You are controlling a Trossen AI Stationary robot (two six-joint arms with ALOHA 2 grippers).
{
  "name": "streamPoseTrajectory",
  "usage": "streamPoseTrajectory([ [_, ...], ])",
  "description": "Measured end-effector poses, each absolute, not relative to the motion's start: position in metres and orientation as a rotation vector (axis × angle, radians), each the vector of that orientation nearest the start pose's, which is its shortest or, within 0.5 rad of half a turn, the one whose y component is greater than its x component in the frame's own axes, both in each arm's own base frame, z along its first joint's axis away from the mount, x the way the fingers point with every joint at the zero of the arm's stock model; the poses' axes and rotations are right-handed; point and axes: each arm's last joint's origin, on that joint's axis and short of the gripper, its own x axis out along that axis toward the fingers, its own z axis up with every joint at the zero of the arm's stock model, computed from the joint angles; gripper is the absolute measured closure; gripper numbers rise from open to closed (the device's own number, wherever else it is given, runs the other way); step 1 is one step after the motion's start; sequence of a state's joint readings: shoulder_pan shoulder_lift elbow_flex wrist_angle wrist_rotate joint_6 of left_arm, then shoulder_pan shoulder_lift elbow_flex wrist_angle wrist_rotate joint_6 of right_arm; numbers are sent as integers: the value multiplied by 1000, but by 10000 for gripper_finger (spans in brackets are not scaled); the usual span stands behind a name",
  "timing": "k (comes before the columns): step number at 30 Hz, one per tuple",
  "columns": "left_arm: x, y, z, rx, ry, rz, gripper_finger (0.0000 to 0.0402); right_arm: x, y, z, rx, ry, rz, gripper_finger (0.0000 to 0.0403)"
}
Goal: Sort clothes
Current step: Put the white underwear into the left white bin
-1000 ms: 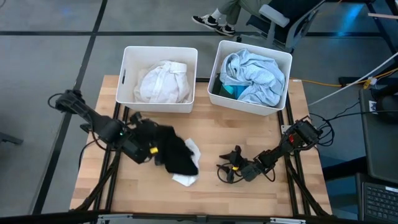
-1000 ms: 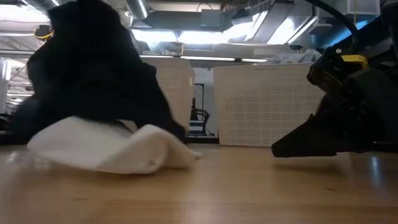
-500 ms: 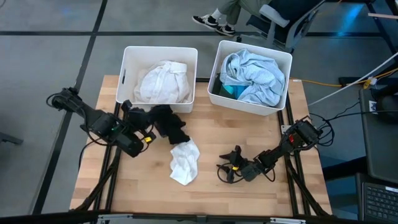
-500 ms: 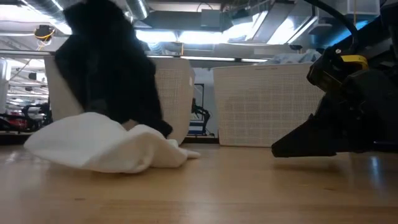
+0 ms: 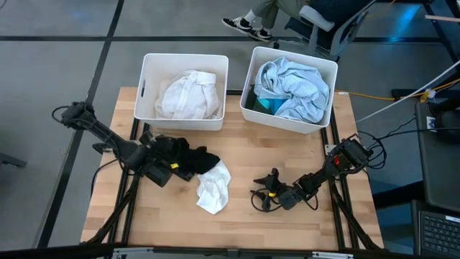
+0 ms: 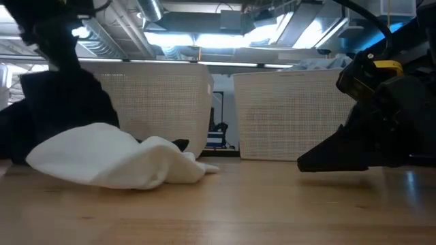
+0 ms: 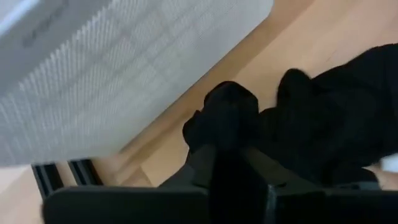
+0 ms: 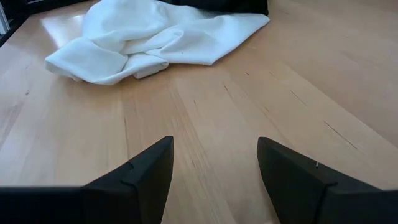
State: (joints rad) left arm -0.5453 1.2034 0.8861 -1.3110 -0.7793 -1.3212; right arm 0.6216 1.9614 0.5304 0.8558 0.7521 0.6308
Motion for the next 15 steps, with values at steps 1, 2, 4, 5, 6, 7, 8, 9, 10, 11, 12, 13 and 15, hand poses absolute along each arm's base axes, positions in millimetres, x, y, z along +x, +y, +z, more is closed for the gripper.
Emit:
streamPoseTrajectory([
  [1, 156, -71, 238, -147, 862, 898, 355, 246, 152, 65, 255, 383, -258, 171],
  [2, 155, -70, 235, -157, 865, 908, 346, 246, 152, 65, 255, 383, -258, 171],
  [4, 154, -70, 232, -178, 877, 915, 325, 246, 152, 65, 255, 382, -258, 171],
  [5, 154, -70, 231, -189, 885, 918, 313, 246, 152, 65, 255, 382, -258, 171],
  [6, 153, -70, 230, -198, 898, 920, 301, 246, 152, 65, 255, 382, -258, 171],
  [7, 153, -70, 230, -208, 911, 920, 288, 246, 152, 65, 255, 382, -258, 171],
  [8, 153, -70, 230, -221, 920, 917, 275, 246, 152, 65, 255, 382, -258, 171],
  [9, 153, -69, 231, -235, 928, 914, 262, 246, 152, 65, 255, 381, -259, 171],
  [10, 153, -69, 233, -247, 930, 909, 249, 246, 152, 65, 254, 380, -263, 171],
  [11, 153, -70, 236, -257, 928, 897, 237, 246, 152, 65, 253, 378, -264, 171],
  [12, 153, -70, 241, -266, 928, 880, 225, 246, 152, 65, 253, 378, -265, 171],
  [13, 154, -71, 247, -277, 926, 857, 215, 246, 152, 65, 253, 378, -265, 171],
  [15, 155, -72, 262, -314, 897, 812, 198, 246, 152, 65, 253, 379, -265, 171],
])
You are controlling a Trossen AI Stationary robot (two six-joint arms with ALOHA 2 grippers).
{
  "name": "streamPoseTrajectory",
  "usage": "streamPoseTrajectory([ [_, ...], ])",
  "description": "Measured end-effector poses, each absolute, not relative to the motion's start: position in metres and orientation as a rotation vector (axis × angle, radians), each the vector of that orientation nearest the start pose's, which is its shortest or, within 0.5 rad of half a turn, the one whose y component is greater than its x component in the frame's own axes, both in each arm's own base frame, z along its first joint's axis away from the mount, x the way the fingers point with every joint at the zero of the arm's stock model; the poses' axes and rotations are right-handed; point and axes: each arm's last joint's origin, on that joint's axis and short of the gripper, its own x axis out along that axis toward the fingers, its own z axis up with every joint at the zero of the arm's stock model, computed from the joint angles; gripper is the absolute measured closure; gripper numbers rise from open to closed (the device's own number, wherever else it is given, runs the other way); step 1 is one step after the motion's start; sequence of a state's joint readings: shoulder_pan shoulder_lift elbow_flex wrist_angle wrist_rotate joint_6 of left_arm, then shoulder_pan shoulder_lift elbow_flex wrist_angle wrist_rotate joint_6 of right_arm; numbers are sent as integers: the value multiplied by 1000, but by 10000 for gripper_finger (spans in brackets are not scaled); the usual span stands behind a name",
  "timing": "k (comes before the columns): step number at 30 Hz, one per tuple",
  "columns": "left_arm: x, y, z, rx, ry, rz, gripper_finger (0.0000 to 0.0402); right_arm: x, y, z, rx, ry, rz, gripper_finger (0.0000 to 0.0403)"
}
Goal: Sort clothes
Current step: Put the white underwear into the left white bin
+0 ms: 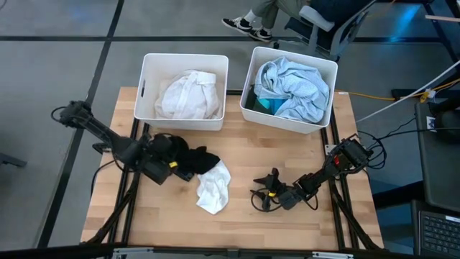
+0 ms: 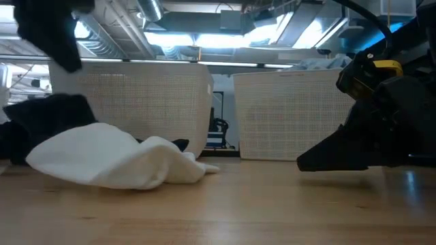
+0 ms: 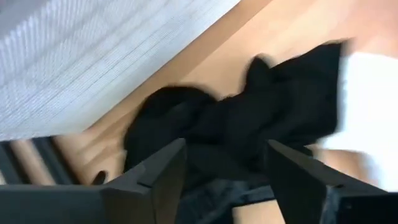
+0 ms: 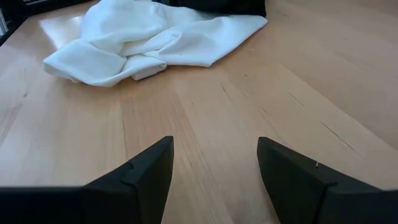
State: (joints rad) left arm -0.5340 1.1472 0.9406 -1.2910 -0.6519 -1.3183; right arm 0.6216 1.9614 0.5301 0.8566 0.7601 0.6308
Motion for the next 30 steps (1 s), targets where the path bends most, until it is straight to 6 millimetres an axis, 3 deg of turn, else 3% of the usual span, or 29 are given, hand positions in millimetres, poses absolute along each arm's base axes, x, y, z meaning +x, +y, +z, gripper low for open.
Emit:
streamPoseTrajectory([
  [6, 172, -80, 304, -394, 704, 610, 175, 246, 152, 65, 254, 378, -265, 171],
  [11, 208, -105, 308, -318, 562, 342, 177, 246, 152, 65, 254, 378, -264, 171],
  [15, 236, -124, 289, -217, 586, 244, 178, 246, 152, 65, 254, 378, -265, 171],
  [19, 258, -137, 257, -161, 675, 237, 178, 246, 152, 65, 255, 378, -264, 171],
  [30, 284, -151, 181, -168, 914, 304, 178, 246, 152, 65, 255, 377, -264, 171],
])
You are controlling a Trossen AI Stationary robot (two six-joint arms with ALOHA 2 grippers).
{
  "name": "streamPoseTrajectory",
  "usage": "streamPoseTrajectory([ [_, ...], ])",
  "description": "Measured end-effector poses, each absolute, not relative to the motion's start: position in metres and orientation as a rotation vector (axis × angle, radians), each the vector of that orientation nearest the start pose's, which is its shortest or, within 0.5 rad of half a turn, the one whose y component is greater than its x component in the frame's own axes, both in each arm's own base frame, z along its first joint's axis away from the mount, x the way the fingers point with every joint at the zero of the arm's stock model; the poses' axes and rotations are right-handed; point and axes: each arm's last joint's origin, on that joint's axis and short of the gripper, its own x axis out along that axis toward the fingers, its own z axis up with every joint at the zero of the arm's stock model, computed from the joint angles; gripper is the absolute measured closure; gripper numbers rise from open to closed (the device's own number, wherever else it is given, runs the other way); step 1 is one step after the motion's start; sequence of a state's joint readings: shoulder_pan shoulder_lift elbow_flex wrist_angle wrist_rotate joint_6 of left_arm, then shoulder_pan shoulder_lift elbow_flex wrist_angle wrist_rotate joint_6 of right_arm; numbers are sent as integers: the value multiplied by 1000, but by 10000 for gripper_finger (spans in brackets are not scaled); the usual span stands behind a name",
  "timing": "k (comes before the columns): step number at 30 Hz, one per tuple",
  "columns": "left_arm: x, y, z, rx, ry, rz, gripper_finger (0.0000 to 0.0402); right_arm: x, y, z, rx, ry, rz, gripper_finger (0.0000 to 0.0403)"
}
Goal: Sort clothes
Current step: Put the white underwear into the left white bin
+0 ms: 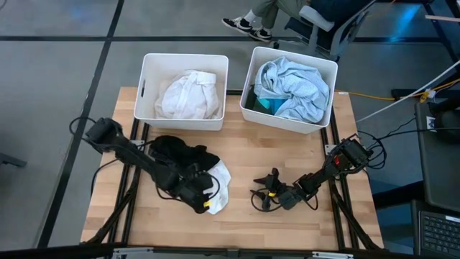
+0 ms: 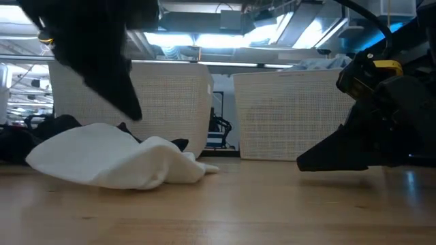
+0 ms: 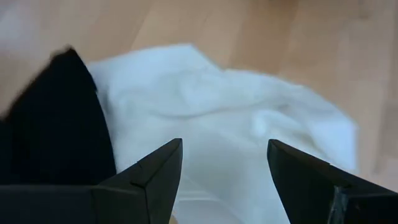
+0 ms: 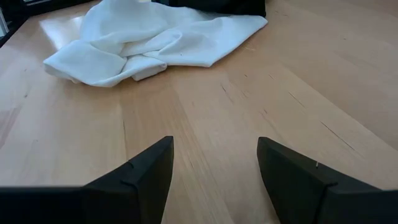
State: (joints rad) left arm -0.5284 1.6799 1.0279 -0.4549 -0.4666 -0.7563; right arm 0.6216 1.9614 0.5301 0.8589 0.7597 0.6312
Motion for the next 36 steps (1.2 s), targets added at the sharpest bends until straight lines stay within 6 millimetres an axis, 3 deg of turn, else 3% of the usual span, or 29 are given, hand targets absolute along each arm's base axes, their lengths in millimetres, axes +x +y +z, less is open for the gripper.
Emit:
streamPoseTrajectory([
  [18, 303, -138, 125, -206, 1080, 408, 183, 246, 152, 65, 254, 378, -264, 171],
  [23, 304, -140, 116, -171, 1103, 399, 238, 246, 152, 65, 254, 378, -264, 171],
  [30, 305, -140, 116, -138, 1112, 369, 378, 246, 152, 65, 253, 379, -264, 171],
  [36, 306, -144, 115, -125, 1058, 364, 387, 246, 152, 65, 253, 379, -264, 171],
])
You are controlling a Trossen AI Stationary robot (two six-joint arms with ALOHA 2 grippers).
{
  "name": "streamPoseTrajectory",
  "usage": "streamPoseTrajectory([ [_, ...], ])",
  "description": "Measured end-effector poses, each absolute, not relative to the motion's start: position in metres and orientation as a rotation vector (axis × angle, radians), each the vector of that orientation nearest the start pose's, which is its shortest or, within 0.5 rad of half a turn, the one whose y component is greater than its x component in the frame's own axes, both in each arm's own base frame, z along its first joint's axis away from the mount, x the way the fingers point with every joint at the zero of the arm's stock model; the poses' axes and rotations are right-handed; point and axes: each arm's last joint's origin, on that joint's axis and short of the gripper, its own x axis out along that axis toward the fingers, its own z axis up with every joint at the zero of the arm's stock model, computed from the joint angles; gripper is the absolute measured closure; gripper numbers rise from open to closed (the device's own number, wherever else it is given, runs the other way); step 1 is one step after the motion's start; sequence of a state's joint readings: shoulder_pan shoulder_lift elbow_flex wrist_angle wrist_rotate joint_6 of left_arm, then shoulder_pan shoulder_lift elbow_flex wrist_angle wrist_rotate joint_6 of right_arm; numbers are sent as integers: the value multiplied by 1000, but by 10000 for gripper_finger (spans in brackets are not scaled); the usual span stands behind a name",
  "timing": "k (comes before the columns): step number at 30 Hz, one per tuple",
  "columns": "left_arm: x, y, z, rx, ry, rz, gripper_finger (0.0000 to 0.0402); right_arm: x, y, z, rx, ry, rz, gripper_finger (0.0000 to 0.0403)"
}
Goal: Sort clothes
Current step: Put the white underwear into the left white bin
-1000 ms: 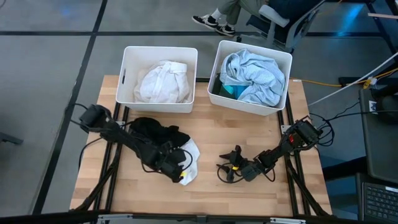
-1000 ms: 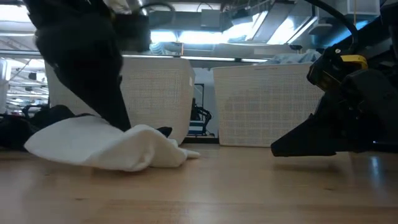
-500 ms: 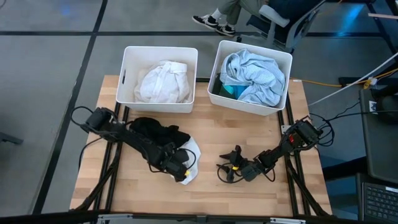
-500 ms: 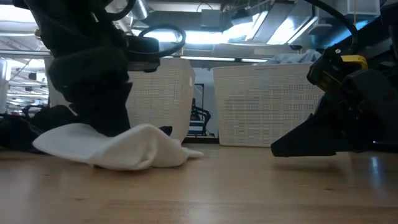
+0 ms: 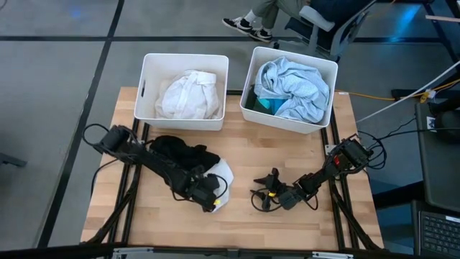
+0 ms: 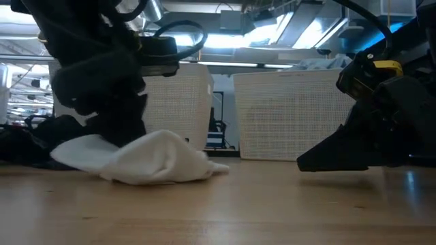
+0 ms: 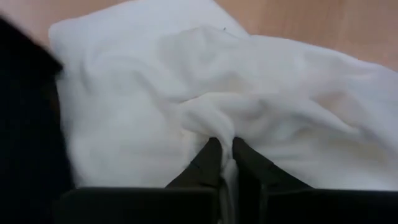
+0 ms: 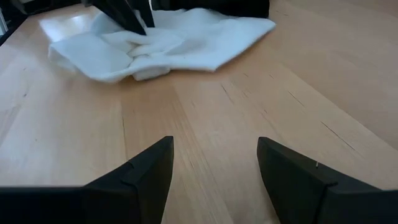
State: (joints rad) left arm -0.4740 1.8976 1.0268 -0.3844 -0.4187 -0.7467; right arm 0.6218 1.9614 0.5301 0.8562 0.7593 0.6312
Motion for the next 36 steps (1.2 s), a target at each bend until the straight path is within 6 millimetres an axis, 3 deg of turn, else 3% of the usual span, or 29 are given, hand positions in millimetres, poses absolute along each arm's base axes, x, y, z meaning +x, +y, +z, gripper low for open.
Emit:
streamPoseTrajectory([
  [8, 312, -152, 139, -109, 994, 236, 394, 246, 152, 65, 253, 380, -264, 171],
  [14, 313, -150, 198, -56, 830, 206, 395, 246, 152, 65, 249, 383, -265, 171],
  [21, 298, -135, 265, 67, 607, 299, 396, 246, 152, 64, 247, 385, -267, 171],
  [28, 269, -106, 321, 208, 414, 502, 394, 246, 152, 64, 247, 383, -269, 171],
  [36, 248, -55, 357, 358, 364, 828, 390, 246, 152, 65, 252, 378, -268, 171],
])
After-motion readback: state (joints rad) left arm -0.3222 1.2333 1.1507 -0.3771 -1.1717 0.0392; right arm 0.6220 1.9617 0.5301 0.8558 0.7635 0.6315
